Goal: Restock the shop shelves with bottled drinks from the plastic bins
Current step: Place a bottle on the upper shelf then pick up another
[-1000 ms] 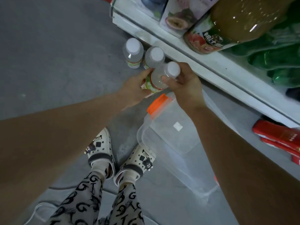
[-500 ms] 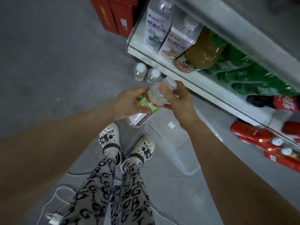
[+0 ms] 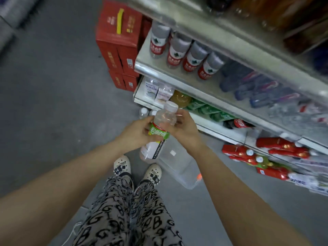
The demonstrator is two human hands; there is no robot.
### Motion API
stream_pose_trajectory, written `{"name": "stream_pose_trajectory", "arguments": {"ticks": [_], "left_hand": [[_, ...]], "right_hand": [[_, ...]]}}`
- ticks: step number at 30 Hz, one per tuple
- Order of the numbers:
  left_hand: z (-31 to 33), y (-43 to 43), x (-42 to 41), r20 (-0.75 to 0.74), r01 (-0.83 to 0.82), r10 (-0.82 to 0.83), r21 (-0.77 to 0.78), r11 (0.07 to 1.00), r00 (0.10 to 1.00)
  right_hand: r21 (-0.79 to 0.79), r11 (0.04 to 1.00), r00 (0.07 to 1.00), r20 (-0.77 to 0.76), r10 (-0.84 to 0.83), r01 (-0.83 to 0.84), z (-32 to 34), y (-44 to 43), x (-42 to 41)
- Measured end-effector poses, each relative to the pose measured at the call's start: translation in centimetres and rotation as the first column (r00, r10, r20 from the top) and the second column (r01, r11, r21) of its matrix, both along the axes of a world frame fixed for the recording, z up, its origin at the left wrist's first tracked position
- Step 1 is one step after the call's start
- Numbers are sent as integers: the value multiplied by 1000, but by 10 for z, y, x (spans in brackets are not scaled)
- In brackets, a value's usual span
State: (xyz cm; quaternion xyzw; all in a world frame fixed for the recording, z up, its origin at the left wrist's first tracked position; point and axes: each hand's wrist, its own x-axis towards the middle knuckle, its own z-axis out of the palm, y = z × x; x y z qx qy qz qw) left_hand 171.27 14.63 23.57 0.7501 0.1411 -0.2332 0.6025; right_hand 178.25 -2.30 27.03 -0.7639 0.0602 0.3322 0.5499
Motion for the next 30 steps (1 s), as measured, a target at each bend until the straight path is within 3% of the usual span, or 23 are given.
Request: {"name": "stream_pose_trajectory", "arguments": {"ticks": [4,18,25,30], "left_hand": [[66,1,2,59,10,-10,6,1000,998],[282,5,35,245,147,-164,86,985,955],[370,-1,56,431,37,-64,72,997,900],[440,-3,68,561,8,-58,92,996,826]], "right_hand": [[-29,999,995,97,34,-31,64,-1,0],[160,983,952,303,37,-89,261,-21,20],[191,975,855,519,-6,-110,358,-23,41],[174,975,811,585,12,-140,427,-24,50]]}}
